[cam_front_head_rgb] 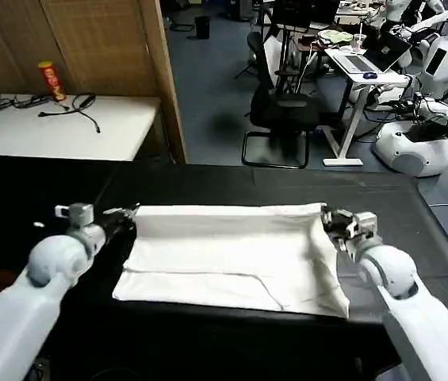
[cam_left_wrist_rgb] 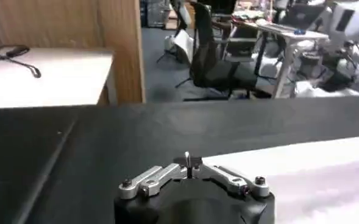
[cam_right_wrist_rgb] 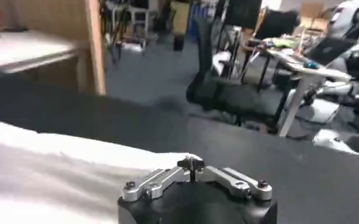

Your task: Fold and organize the clothes.

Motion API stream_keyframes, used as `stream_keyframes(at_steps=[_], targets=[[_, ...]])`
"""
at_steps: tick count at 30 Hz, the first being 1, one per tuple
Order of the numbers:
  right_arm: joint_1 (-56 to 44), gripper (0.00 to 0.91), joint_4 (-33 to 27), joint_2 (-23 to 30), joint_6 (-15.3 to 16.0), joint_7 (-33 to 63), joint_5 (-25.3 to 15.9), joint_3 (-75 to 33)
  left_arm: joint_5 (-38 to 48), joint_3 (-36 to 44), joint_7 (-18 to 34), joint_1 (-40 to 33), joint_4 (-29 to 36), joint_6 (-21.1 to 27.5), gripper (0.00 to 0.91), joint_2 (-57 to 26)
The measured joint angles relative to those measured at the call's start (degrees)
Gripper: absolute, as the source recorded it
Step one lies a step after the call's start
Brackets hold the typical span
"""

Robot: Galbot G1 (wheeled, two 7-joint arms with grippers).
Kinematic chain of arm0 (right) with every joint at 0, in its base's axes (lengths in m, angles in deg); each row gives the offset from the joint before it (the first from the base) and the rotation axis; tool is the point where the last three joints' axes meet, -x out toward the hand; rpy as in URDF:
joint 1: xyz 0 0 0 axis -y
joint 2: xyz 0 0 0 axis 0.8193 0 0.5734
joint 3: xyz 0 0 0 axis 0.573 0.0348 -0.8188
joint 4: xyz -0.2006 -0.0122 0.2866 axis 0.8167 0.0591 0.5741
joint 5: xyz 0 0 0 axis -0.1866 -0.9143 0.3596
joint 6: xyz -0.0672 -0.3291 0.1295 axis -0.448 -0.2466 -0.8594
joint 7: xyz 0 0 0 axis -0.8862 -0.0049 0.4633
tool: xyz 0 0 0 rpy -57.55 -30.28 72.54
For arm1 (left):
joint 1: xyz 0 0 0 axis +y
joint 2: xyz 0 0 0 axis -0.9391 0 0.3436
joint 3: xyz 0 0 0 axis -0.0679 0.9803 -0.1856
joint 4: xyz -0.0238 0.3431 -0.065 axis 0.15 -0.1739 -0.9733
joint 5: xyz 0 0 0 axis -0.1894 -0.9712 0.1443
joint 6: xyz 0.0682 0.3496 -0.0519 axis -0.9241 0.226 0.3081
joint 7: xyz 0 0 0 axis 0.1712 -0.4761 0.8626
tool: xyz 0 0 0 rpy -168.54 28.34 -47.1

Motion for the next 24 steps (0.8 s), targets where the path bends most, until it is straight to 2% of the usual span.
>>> stream_keyframes(at_steps=[4,9,18,19,20,24], targets=[[-4.2,0.0,2.7,-1.7,1.6,0.1,-0.2,-1.2,-0.7,-2.2,0.3,5.4,4.5,0.2,0.0,-2.0],[-8.8,0.0,4.8,-2.3,1.8,0.1,-0.4,-2.7,-1.6,-4.9,-0.2,11.6,8.4,0.1,0.0,-3.6],[-14.0,0.0,7.5,-1.7,2.1,0.4,-0.5,-4.3,-4.1,-8.9,-1.5,19.6,11.5,0.9,0.0,-4.0],[-14.5,0.117,7.8,-1.6,2.2,0.5,-0.5,-4.5,-4.5,-9.2,-1.6,20.3,11.8,1.1,0.322,-3.8],[-15.0,0.878,8.2,-1.6,2.5,0.5,-0.4,-4.9,-5.0,-9.4,-1.7,20.9,12.1,1.4,0.878,-3.6],[-17.2,0.878,10.0,-1.7,4.0,1.0,0.5,-6.4,-7.3,-9.8,-1.4,22.9,12.8,2.8,0.878,-2.5]])
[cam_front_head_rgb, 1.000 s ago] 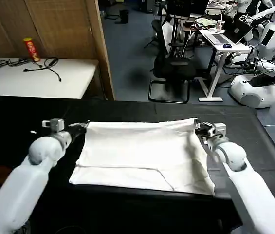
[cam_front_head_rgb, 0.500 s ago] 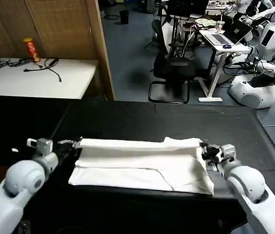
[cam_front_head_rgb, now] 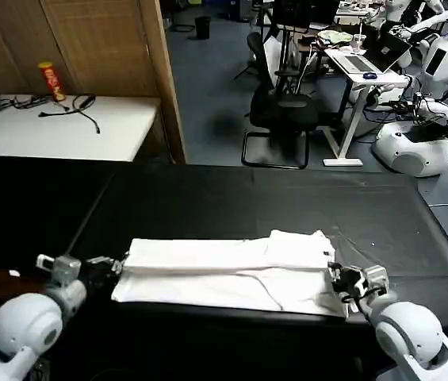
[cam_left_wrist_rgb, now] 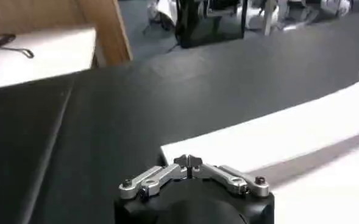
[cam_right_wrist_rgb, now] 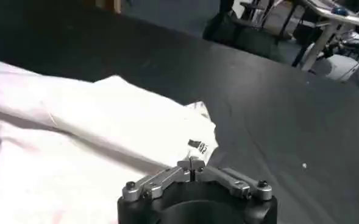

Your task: Fold and organize the clothes.

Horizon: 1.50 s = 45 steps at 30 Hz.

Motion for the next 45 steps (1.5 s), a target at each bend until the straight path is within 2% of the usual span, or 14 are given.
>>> stream_keyframes(at_steps=[6,10,13,15,21,32,34,35,36,37,38,39,41,45], targets=[[-2.8,0.878,3.8,0.4,0.5,1.2,3.1,-4.1,-0.1,-1.8,1.1,2.6,2.0,1.7,0.878,1.5],[-1.1,0.878,3.3,1.8,-4.6,2.7,4.1,-5.3,0.9,-2.9,1.0,2.9,2.7,1.8,0.878,2.1],[2.3,0.878,0.3,4.0,-7.9,3.2,2.0,-4.6,3.8,-3.3,1.9,0.8,1.7,0.0,0.878,3.0],[4.7,0.878,-2.3,5.6,-8.7,3.2,0.3,-3.7,4.9,-3.1,2.4,-1.8,0.1,-1.5,0.878,3.9],[10.3,0.878,-9.3,10.0,-9.0,2.6,-0.9,-0.7,4.4,-0.7,2.2,-9.0,-6.6,-3.8,0.878,7.8],[16.0,0.878,-17.4,14.2,-9.4,0.9,-3.6,3.6,5.2,1.4,1.2,-13.3,-14.8,-4.8,0.878,11.9],[16.5,0.839,-18.4,14.8,-9.5,0.9,-3.9,3.8,5.3,1.6,1.2,-13.7,-15.9,-4.8,0.878,12.4],[16.6,0.751,-18.7,15.0,-9.5,0.8,-4.0,3.9,5.4,1.8,1.1,-13.8,-16.2,-4.8,0.868,12.6],[16.6,0.702,-18.9,15.1,-9.5,0.7,-4.1,3.9,5.5,1.8,1.0,-13.9,-16.5,-4.8,0.741,12.8],[16.7,0.634,-19.1,15.2,-9.6,0.7,-4.3,4.0,5.8,1.8,1.0,-14.0,-16.9,-4.7,0.38,12.9],[16.8,0.585,-19.2,15.3,-9.6,0.6,-4.4,4.0,6.1,1.8,0.9,-14.0,-17.2,-4.7,0.234,13.1],[16.9,0.527,-19.4,15.3,-9.6,0.6,-4.4,4.1,6.3,1.8,0.9,-14.0,-17.3,-4.6,0.127,13.1],[16.9,0.497,-19.5,15.4,-9.7,0.6,-4.5,4.1,6.9,1.8,0.6,-13.9,-17.4,-4.6,0.068,13.3],[17.0,0.449,-19.8,15.6,-9.8,0.5,-4.7,4.0,7.2,1.9,0.1,-13.7,-17.3,-4.6,0.01,13.5]])
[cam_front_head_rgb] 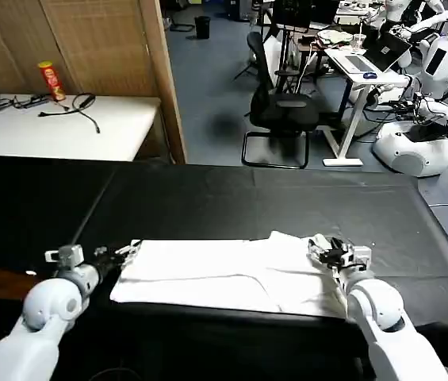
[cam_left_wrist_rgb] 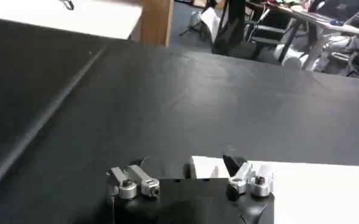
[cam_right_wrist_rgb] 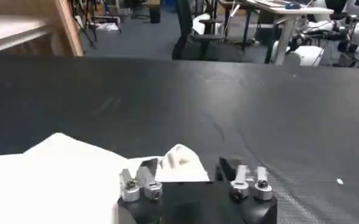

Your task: Fold and organize the clothes.

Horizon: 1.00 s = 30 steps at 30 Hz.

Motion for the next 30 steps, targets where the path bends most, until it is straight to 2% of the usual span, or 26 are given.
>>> stream_keyframes(at_steps=[3,4,6,9,15,19,20,21,22,23,24,30], targets=[[-0.2,0.312,-0.1,0.4,-0.4,0.0,-0.7,-0.1,-0.1,0.3,-0.2,-0.1,-0.1,0.0,0.0,0.4],[-0.3,0.166,-0.1,0.6,-0.6,0.0,-1.1,-0.2,-0.3,0.4,-0.2,-0.2,-0.2,0.0,0.0,0.6],[-0.6,0.078,-0.2,1.1,-1.4,0.3,-2.3,-0.2,-0.9,0.8,-0.1,-0.5,-0.8,-0.3,0.0,1.0],[-0.8,0.039,-0.5,1.8,-3.0,1.1,-4.1,-0.3,-2.6,1.2,-0.4,-0.9,-1.5,-1.5,0.0,1.7],[0.4,0.02,-2.1,4.3,-4.9,2.4,-7.7,-0.5,-8.5,2.5,-1.5,-2.7,-3.3,-5.5,0.0,3.6],[1.9,0.029,-3.8,6.2,-6.0,1.4,-8.4,-0.4,-11.0,3.4,-1.5,-4.9,-5.1,-6.5,0.0,5.2],[2.3,0.156,-4.2,6.5,-5.9,0.8,-8.4,-0.4,-11.7,3.6,-1.6,-5.6,-5.7,-6.8,0.0,5.6],[2.4,0.449,-4.4,6.5,-5.7,0.1,-8.4,-0.4,-12.4,3.9,-1.7,-6.2,-6.1,-7.0,0.0,5.9],[2.4,0.878,-4.5,6.6,-5.7,-0.5,-8.3,-0.5,-13.0,4.0,-1.9,-6.9,-6.8,-7.3,0.0,6.1],[2.4,0.878,-4.4,6.5,-5.7,-1.3,-8.3,-0.6,-13.3,4.1,-2.1,-7.5,-7.4,-7.5,0.488,6.1],[2.1,0.878,-4.2,6.3,-5.8,-2.1,-8.3,-0.9,-13.4,4.1,-2.2,-8.0,-7.8,-7.6,0.878,6.1],[-0.6,0.878,-0.2,4.4,-6.2,-3.5,-5.6,-2.7,-14.4,3.2,-3.3,-8.4,-7.8,-9.3,0.878,5.6]])
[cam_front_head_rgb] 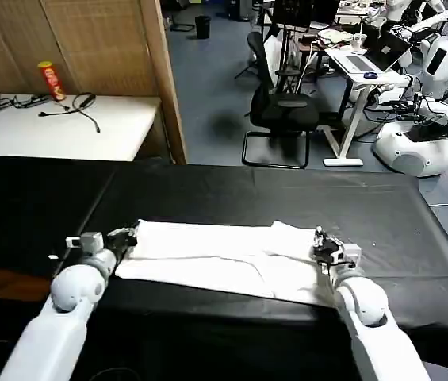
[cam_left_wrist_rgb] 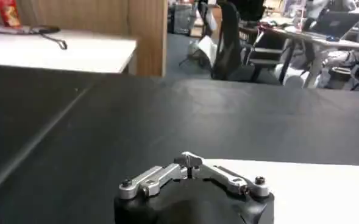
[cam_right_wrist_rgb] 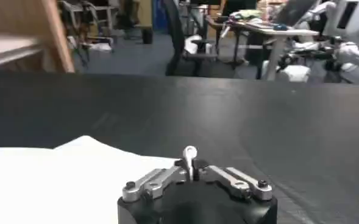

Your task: Fold and organize the clothes.

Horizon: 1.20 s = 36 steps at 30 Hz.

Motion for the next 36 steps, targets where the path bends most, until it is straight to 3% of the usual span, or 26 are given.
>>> stream_keyframes(at_steps=[10,16,23,24,27,28,29,32,34,36], targets=[[-6.3,0.878,10.4,-2.6,0.4,0.1,1.9,-3.4,3.3,-3.1,-0.5,3.7,3.7,-0.9,0.878,-1.4],[-8.4,0.878,13.5,-2.8,0.5,0.1,1.9,-4.3,3.1,-4.3,-1.6,8.7,7.3,-1.1,0.878,0.8],[-9.5,0.878,15.6,-2.9,0.2,0.5,1.5,-5.0,2.1,-4.8,-2.1,12.2,7.2,-2.1,0.858,2.0],[-9.6,0.878,15.8,-2.9,0.2,0.6,1.4,-5.0,2.1,-4.8,-2.1,12.4,7.1,-2.1,0.722,2.1],[-9.9,0.878,16.2,-2.7,0.1,0.6,1.1,-5.1,1.8,-4.9,-2.1,12.9,6.6,-2.3,0.517,2.5],[-9.9,0.878,16.2,-2.6,0.1,0.6,0.9,-5.1,1.8,-4.9,-2.1,13.0,6.5,-2.4,0.361,2.7],[-10.0,0.878,16.2,-2.6,0.0,0.6,0.8,-5.2,1.7,-4.9,-2.1,13.2,6.4,-2.6,0.293,2.8],[-10.0,0.878,16.3,-2.3,-0.2,0.5,0.0,-5.2,1.6,-4.9,-2.1,13.8,6.5,-2.7,0.166,3.4],[-10.0,0.878,16.4,-2.2,-0.3,0.5,-0.1,-5.1,1.4,-4.7,-2.2,14.2,6.5,-2.8,0.137,3.9],[-10.0,0.878,16.6,-2.2,-0.3,0.5,-0.2,-5.1,1.4,-4.5,-2.2,14.2,6.4,-2.8,0.0,4.2]])
